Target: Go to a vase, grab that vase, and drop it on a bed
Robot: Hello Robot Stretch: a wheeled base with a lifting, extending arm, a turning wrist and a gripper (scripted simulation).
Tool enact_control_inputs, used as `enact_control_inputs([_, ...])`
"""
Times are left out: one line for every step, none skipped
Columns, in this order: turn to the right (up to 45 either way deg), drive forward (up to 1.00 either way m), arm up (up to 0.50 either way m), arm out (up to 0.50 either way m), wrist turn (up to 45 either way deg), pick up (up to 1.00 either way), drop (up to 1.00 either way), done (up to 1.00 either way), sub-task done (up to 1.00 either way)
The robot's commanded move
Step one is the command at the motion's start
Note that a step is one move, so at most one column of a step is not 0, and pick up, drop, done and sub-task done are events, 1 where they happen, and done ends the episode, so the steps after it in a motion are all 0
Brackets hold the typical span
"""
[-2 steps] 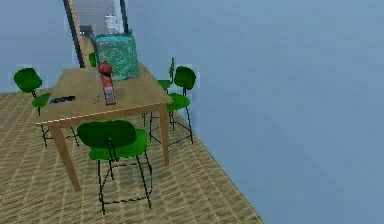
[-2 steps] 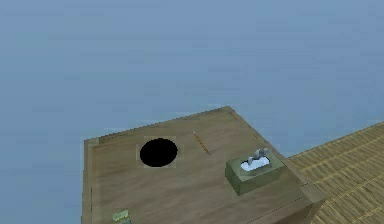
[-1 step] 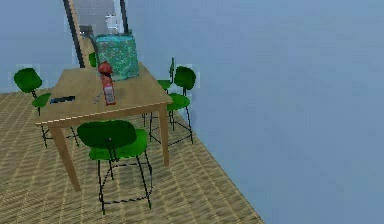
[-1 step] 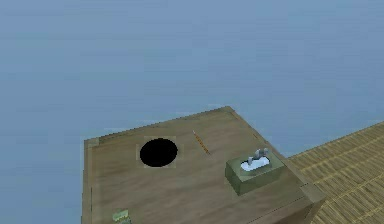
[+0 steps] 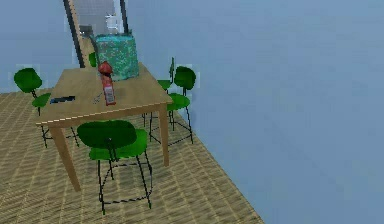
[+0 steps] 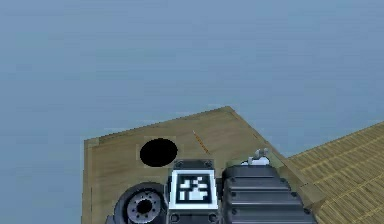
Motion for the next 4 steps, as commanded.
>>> enact_control_inputs([0.0, 0.00, 0.00, 0.26, 0.0, 0.00, 0.00, 0.00, 0.00])
enact_control_inputs([0.0, 0.00, 0.00, 0.00, 45.0, 0.00, 0.00, 0.00, 0.00])
enact_control_inputs([0.0, 0.00, 0.00, 0.00, 45.0, 0.00, 0.00, 0.00, 0.00])
enact_control_inputs([0.0, 0.00, 0.00, 0.00, 45.0, 0.00, 0.00, 0.00, 0.00])
